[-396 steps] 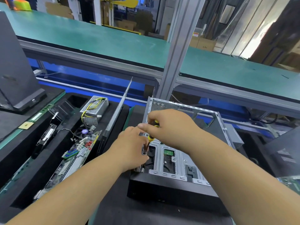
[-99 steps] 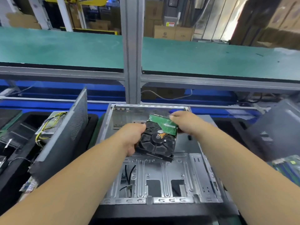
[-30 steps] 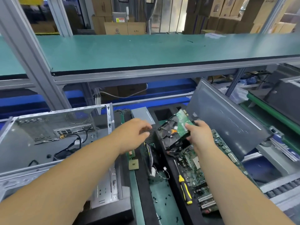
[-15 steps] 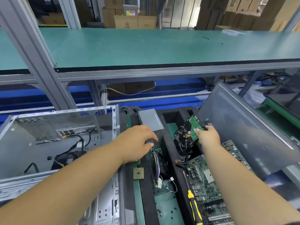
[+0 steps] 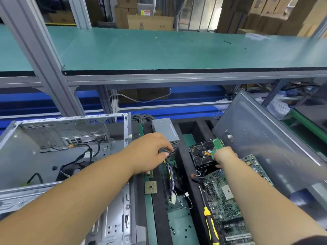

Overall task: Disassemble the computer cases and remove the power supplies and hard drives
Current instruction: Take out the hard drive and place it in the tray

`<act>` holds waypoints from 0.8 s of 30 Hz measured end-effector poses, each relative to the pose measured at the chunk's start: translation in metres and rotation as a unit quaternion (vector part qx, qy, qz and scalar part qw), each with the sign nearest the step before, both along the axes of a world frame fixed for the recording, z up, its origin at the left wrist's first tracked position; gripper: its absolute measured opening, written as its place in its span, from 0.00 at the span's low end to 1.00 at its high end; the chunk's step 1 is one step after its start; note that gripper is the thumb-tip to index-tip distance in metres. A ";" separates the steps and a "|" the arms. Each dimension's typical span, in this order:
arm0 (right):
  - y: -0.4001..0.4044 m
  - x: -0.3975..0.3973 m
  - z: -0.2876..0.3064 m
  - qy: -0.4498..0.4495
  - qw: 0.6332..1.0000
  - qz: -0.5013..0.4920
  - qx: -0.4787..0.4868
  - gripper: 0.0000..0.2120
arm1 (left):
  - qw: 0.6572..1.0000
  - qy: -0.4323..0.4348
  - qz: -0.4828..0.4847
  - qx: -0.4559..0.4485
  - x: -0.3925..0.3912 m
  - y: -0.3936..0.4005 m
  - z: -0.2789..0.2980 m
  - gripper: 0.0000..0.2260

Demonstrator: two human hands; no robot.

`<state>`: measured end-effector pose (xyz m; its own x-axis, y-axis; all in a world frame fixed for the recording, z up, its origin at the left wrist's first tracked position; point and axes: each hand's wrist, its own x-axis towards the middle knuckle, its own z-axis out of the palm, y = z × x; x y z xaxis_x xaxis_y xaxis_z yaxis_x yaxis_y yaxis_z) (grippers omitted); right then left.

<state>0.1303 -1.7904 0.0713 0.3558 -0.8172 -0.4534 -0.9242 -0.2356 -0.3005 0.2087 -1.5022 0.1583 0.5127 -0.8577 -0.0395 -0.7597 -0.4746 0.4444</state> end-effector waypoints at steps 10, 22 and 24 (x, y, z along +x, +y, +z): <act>0.050 0.005 0.037 -0.067 0.995 0.073 -0.019 0.30 | 1.000 -0.007 0.023 -0.014 -0.016 0.036 0.020 0.12; 0.215 0.011 0.092 -0.235 0.933 0.210 0.176 0.26 | 0.973 0.014 0.198 -0.114 -0.005 0.177 0.027 0.14; 0.240 0.013 0.090 -0.214 0.932 0.221 0.191 0.27 | 0.956 0.044 0.248 -0.148 -0.001 0.208 0.023 0.14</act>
